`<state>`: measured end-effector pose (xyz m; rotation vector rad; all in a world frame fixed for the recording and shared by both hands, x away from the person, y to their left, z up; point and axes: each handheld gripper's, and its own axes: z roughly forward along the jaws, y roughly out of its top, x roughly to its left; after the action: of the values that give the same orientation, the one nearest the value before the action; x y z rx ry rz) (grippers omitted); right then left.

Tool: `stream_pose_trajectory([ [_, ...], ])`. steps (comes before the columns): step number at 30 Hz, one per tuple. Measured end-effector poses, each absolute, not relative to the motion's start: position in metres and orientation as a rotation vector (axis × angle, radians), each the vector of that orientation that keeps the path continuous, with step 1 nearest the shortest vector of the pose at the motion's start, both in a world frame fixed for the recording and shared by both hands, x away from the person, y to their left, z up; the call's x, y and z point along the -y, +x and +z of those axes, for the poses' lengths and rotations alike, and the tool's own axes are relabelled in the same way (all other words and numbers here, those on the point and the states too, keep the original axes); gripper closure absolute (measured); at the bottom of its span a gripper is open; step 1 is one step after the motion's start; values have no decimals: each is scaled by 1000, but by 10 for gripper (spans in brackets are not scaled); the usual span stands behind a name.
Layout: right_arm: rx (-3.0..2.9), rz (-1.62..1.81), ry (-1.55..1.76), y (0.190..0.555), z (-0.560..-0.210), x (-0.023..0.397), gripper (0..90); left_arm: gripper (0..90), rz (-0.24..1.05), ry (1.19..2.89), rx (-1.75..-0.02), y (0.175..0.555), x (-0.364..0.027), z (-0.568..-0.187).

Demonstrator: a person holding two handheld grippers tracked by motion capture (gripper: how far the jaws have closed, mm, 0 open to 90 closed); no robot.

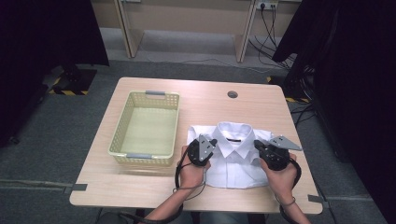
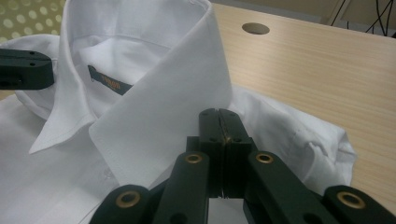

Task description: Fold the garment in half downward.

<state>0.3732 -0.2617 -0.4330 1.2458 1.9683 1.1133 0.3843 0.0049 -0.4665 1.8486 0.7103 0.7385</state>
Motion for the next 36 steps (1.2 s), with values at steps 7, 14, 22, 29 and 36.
stream_pose_trajectory([
  [7,-1987,1101,1245,370,-439,261,894,891,738,1863,-704,382,-6,-470],
  [14,-2007,1089,1241,368,-444,260,894,890,737,1874,-699,379,-7,-473],
  [22,-2029,1077,1241,366,-449,259,894,888,721,1905,-697,376,-8,-477],
  [29,-2041,1068,1240,365,-453,259,893,886,715,1928,-691,374,-10,-478],
  [36,-2051,1059,1240,364,-455,258,893,886,709,1940,-687,372,-10,-478],
])
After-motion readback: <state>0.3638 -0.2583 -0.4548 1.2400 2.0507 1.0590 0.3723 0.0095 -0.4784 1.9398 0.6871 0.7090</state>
